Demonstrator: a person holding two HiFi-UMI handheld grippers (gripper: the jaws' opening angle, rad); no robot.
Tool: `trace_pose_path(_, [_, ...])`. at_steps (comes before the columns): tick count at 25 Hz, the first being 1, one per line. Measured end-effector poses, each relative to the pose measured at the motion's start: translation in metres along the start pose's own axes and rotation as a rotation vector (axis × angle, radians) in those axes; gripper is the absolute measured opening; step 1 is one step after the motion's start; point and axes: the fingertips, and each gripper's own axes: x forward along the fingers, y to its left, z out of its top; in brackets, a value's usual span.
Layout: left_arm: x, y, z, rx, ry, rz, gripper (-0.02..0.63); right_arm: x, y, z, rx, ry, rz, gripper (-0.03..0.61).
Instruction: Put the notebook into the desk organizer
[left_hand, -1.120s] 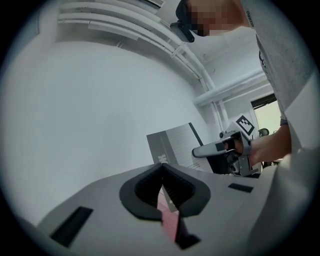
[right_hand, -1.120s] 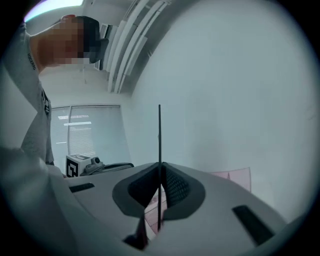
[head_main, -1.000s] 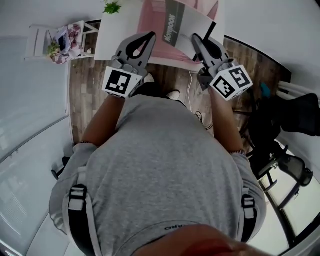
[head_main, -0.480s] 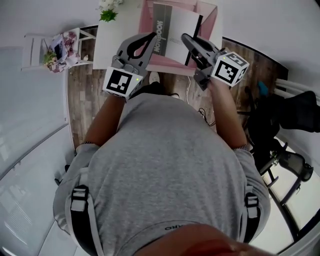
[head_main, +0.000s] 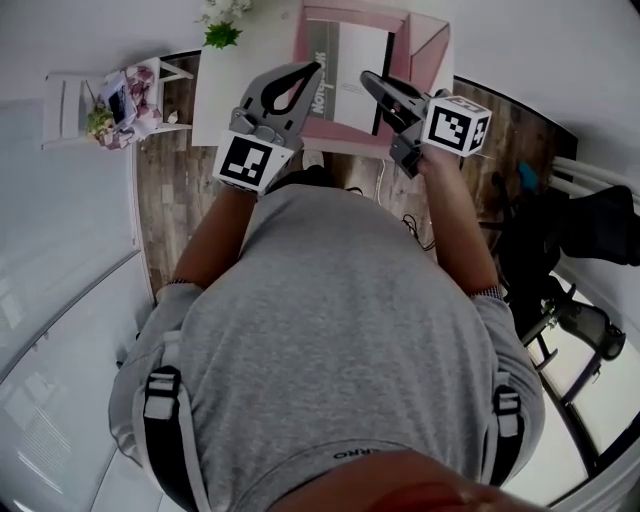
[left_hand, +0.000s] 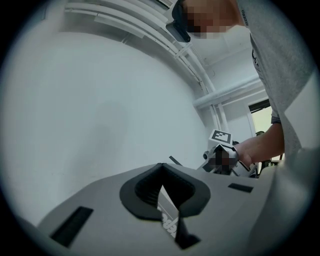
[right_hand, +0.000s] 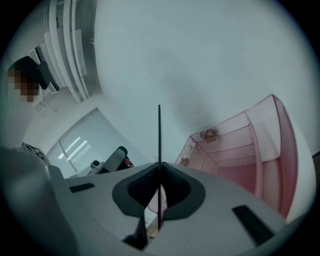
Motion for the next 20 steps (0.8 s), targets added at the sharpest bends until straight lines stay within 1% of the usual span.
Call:
trace_pose_path(3, [0.004, 0.006, -0.004, -0.014, -0.005, -0.01, 0.018, 0.008, -0.011, -0.003, -0.019, 0.056, -0.071, 0.016])
trace_pose_path(5, [0.006, 0.01, -0.005, -0.024, -0.007, -0.017, 0.018, 0.014, -0.018, -0.006, -0.017, 0.073, -0.1, 0.015])
trace_pose_path(12, [0.016, 0.026, -0.011, -0.04, -0.003, -0.035, 0.018, 0.026, -0.033, 0.004, -0.037, 0.076, -0.206, 0.015])
trace_pose_path(20, [0.022, 0.039, -0.013, -0.05, -0.011, -0.05, 0.018, 0.036, -0.056, 0.0, -0.046, 0.089, -0.296, 0.015])
